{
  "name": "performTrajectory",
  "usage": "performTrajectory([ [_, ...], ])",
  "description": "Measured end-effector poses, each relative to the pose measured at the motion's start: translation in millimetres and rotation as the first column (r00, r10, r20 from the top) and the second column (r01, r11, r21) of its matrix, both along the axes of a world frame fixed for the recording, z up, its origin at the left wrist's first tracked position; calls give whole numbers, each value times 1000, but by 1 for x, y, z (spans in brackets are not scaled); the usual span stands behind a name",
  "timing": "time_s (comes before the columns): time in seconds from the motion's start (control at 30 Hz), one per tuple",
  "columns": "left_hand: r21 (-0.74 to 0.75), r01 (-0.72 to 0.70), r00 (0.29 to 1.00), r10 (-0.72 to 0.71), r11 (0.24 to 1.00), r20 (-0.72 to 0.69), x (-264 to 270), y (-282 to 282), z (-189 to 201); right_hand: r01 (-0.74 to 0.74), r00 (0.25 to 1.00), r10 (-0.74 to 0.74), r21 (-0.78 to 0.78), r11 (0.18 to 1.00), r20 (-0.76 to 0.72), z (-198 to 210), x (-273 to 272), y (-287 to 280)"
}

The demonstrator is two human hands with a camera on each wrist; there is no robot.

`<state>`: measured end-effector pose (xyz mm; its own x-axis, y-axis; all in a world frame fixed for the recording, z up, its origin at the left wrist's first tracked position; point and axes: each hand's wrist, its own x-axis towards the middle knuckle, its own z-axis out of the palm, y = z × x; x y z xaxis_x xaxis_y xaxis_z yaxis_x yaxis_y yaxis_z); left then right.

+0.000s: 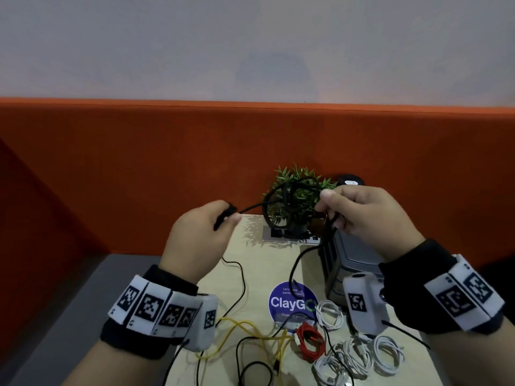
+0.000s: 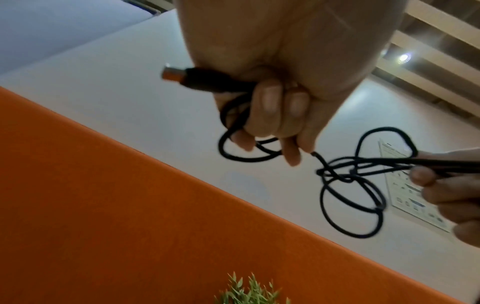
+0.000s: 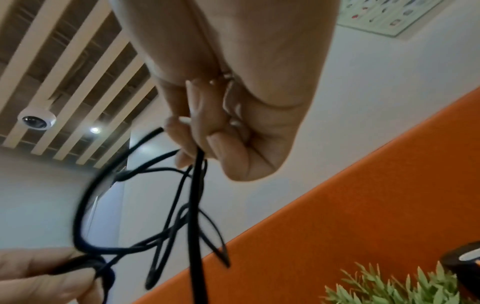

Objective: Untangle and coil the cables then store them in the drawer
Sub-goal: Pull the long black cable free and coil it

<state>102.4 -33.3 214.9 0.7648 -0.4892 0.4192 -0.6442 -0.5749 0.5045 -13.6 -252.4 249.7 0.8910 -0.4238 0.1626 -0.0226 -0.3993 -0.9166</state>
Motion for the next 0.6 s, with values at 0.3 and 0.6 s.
performTrajectory([
  [0.3,78,177,953,-191,981,234,-24,-15,-5,-43,999,44,208,977,0,-8,17,32],
  [0.6,-38,342,937,-344,939,-62,-27,-21,-6,-131,991,132,31,991,-19,-15,17,43],
])
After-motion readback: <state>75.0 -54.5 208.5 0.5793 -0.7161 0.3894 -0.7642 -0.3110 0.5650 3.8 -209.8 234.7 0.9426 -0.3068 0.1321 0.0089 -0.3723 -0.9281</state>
